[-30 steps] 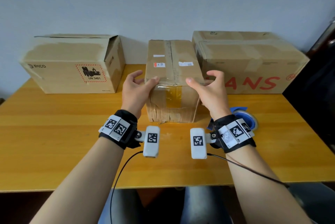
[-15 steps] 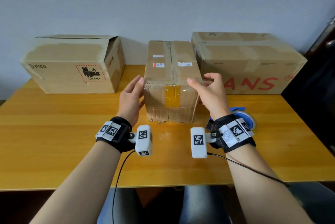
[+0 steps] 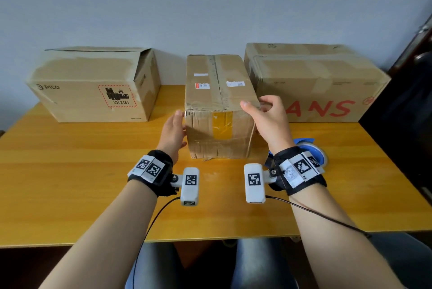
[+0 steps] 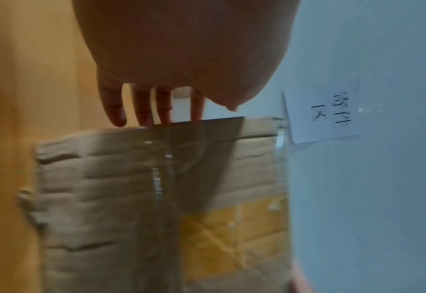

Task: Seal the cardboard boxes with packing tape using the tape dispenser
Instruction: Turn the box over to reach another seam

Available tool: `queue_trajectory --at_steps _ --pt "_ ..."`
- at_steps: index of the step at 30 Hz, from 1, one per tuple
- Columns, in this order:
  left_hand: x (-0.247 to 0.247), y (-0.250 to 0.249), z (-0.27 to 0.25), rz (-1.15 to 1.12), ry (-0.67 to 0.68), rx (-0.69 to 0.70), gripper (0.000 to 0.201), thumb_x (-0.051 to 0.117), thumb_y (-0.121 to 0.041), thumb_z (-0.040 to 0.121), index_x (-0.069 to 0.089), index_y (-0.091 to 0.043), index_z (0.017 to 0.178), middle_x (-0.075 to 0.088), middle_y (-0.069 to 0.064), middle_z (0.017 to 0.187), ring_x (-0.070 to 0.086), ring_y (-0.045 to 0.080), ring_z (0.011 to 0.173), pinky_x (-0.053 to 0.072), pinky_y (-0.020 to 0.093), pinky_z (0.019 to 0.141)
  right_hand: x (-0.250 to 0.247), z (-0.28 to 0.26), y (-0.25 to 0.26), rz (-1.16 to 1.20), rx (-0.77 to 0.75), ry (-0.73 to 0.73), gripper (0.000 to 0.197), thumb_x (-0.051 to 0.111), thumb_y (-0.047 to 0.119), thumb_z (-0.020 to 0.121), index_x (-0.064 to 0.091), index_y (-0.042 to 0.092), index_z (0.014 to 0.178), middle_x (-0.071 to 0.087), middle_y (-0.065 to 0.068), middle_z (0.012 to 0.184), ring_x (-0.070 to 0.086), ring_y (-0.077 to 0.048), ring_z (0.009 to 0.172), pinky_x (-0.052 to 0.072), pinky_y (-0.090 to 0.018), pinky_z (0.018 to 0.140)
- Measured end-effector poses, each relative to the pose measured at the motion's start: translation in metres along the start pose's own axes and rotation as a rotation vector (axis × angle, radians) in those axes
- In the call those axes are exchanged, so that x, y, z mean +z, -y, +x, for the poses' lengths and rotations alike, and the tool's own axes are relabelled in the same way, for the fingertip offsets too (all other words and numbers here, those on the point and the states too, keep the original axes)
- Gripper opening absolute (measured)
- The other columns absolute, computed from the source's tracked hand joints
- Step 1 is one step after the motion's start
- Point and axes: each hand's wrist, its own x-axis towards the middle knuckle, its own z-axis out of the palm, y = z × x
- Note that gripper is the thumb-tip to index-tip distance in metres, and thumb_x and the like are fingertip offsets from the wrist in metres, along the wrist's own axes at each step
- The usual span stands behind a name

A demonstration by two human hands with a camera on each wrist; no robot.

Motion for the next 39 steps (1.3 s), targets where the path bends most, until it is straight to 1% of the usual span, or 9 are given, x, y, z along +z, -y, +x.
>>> queue_trajectory --at_steps 4,8,11,18,26,29,32,36,39 --pt "0.005 -0.030 -0.010 0.033 0.009 0.034 0.075 0.048 -0.072 0.090 0.041 -0.024 0.148 0.054 -0.005 0.129 0.055 0.019 0.112 0.048 0.044 0.089 0.000 0.000 -0.002 0.002 -0.009 -0.007 0.060 0.075 0.049 0.084 0.046 0.024 0.131 0.055 0.011 0.109 0.056 -0.003 0.097 0.048 -0.025 0.080" --pt "0.016 -0.040 -0.012 0.170 0.007 0.095 0.109 0.083 -0.054 0.072 0.016 -0.032 0.155 0.048 -0.003 0.135 0.058 0.022 0.115 0.055 0.045 0.092 0.001 0.001 0.000 -0.011 -0.016 -0.016 0.058 0.075 0.048 0.084 0.047 0.025 0.129 0.056 0.011 0.105 0.057 -0.002 0.093 0.045 -0.022 0.073" --pt "0.017 -0.042 -0.009 0.068 -0.054 0.042 0.093 0.082 -0.037 0.079 0.025 -0.029 0.152 0.056 0.001 0.129 0.063 0.017 0.100 0.057 0.036 0.074 0.001 0.000 0.000 -0.020 -0.015 -0.010 0.058 0.075 0.048 0.084 0.047 0.025 0.129 0.055 0.012 0.104 0.056 -0.002 0.092 0.044 -0.021 0.070" --pt "0.009 -0.040 -0.011 0.056 -0.043 0.040 0.073 0.078 -0.039 0.084 0.041 -0.024 0.146 0.066 -0.003 0.117 0.066 0.011 0.090 0.054 0.029 0.058 0.000 -0.005 0.001 -0.043 -0.019 0.006 0.056 0.073 0.045 0.087 0.044 0.025 0.131 0.055 0.012 0.102 0.059 -0.004 0.090 0.047 -0.024 0.072" --pt "0.001 -0.051 -0.014 0.140 0.020 -0.031 0.073 0.079 -0.037 0.084 0.040 -0.025 0.145 0.063 -0.004 0.113 0.062 0.018 0.098 0.056 0.050 0.083 -0.011 -0.008 0.029 -0.236 -0.042 0.110 0.076 0.074 0.033 0.088 0.024 0.027 0.145 0.055 0.006 0.103 0.058 -0.009 0.083 0.043 -0.023 0.066" --pt "0.007 -0.059 -0.019 0.238 0.061 -0.024 0.091 0.084 -0.048 0.073 0.035 -0.021 0.146 0.061 -0.002 0.117 0.063 0.019 0.098 0.056 0.040 0.065 -0.007 -0.009 0.044 -0.372 -0.073 0.134 0.093 0.078 0.051 0.078 0.020 0.027 0.147 0.047 0.007 0.114 0.055 -0.019 0.101 0.048 -0.035 0.086" --pt "0.016 -0.058 -0.023 0.356 0.027 0.029 0.126 0.084 -0.071 0.042 0.033 -0.019 0.145 0.056 0.003 0.130 0.062 0.027 0.110 0.059 0.045 0.076 0.004 -0.010 0.048 -0.476 -0.087 0.071 0.104 0.076 0.070 0.068 0.023 0.024 0.145 0.056 -0.002 0.123 0.058 -0.030 0.112 0.049 -0.042 0.090" --pt "0.015 -0.050 -0.020 0.246 -0.025 0.073 0.091 0.086 -0.047 0.071 0.041 -0.015 0.142 0.063 0.001 0.121 0.065 0.016 0.097 0.057 0.034 0.065 0.011 -0.012 0.038 -0.468 -0.112 0.014 0.104 0.079 0.066 0.067 0.026 0.024 0.145 0.058 -0.007 0.134 0.058 -0.033 0.116 0.050 -0.042 0.088" --pt "0.010 -0.047 -0.018 0.212 -0.029 0.087 0.080 0.083 -0.041 0.077 0.044 -0.017 0.142 0.066 -0.001 0.112 0.067 0.016 0.091 0.059 0.037 0.061 0.008 -0.010 0.031 -0.375 -0.112 -0.006 0.092 0.082 0.057 0.069 0.031 0.026 0.139 0.059 0.001 0.119 0.057 -0.027 0.108 0.050 -0.041 0.086"
